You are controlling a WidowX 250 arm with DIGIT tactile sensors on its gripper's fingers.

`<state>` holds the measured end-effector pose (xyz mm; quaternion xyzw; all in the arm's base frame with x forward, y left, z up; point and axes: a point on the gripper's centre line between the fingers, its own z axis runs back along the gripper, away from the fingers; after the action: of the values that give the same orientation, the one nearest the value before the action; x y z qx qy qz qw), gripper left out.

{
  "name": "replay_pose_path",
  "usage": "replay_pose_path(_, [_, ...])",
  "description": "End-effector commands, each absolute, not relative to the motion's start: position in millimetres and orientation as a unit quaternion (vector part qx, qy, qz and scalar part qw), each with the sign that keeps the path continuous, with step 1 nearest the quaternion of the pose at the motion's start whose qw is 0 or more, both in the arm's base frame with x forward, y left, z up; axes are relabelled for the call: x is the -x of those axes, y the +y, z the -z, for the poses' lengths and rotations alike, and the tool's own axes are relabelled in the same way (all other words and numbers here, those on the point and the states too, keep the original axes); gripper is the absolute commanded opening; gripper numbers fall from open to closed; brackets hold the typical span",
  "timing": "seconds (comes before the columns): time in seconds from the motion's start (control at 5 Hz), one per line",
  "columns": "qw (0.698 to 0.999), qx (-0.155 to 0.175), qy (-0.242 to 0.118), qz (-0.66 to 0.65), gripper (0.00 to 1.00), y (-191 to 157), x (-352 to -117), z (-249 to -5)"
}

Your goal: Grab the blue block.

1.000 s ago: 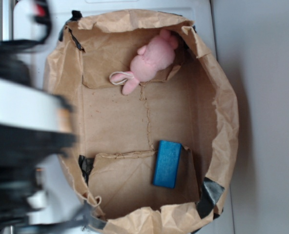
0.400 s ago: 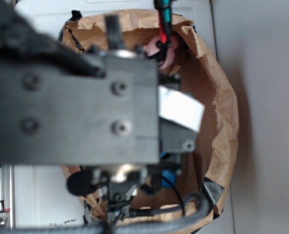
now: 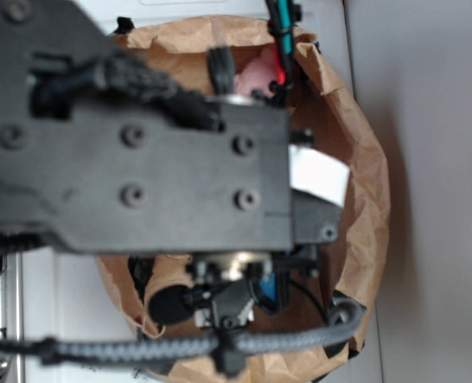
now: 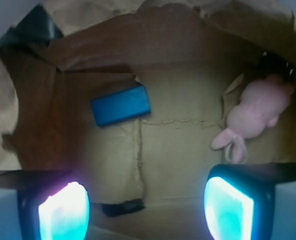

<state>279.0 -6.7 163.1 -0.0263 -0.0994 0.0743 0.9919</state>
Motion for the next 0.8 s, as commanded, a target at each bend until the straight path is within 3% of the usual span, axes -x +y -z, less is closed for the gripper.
replay_pose_path(0.0, [0.944, 0.055, -0.120, -0.303, 1.00, -2.9, -280.7, -162.5])
replay_pose_path(0.2, [0.915, 0.088, -0.135, -0.370, 1.00, 0.1, -280.6, -149.9])
replay_pose_path(0.4, [0.924, 0.050, -0.128, -0.358, 1.00, 2.2, -292.8, -138.9])
replay_pose_path(0.6, [0.918, 0.059, -0.119, -0.374, 1.00, 14.0, -313.8, -129.9])
